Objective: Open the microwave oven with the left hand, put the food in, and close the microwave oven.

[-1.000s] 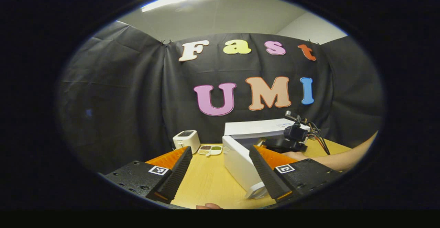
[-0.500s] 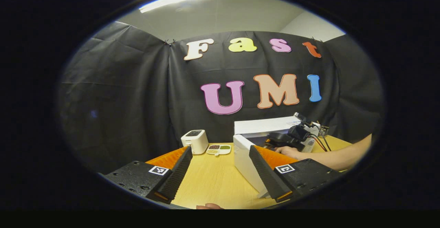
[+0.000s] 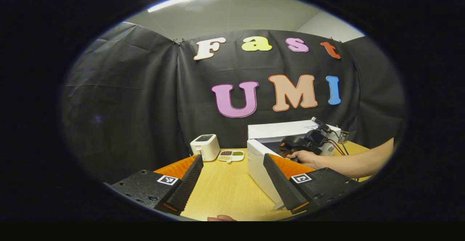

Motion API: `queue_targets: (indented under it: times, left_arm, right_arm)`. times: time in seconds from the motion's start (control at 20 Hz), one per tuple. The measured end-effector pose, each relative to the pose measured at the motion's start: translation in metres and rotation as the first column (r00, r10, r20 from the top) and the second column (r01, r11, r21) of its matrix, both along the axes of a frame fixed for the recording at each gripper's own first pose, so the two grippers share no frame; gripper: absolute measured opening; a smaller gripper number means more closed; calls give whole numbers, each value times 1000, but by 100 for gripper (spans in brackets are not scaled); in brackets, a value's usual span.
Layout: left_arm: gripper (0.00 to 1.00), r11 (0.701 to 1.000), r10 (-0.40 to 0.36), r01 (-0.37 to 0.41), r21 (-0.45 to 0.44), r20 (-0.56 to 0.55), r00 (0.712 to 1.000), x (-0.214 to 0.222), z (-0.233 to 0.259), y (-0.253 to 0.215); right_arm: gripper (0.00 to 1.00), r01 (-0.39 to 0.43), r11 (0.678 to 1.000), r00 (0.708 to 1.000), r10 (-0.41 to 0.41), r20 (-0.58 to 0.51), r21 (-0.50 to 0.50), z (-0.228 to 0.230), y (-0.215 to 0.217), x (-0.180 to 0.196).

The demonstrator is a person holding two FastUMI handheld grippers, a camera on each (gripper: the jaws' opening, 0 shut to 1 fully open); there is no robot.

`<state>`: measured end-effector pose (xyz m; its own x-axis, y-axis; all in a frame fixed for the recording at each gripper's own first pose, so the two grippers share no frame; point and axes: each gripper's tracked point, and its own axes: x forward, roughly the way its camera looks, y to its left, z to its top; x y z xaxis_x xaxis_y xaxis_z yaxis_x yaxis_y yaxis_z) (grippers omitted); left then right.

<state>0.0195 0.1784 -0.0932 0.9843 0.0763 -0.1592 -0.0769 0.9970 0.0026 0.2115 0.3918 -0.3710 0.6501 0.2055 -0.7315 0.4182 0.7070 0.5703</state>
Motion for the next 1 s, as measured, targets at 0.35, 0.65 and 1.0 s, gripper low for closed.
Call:
queue_targets:
  times: [0.35, 0.65, 1.0]
  left_arm:
    - [96, 1000, 4, -4, -6, -4, 1000, 3, -2, -3]
    - [96, 1000, -5, 5, -6, 2, 1000, 1, 0, -8]
    - [97, 1000, -4, 4, 1, 5, 1000, -4, 2, -7]
  right_arm:
    - [81, -31, 998, 995, 26, -96, -58, -14, -14, -16]
    - [81, -75, 989, 992, 62, -107, -128, -15, -27, -28]
    - [90, -100, 956, 995, 94, -36, -274, -3, -48, -24]
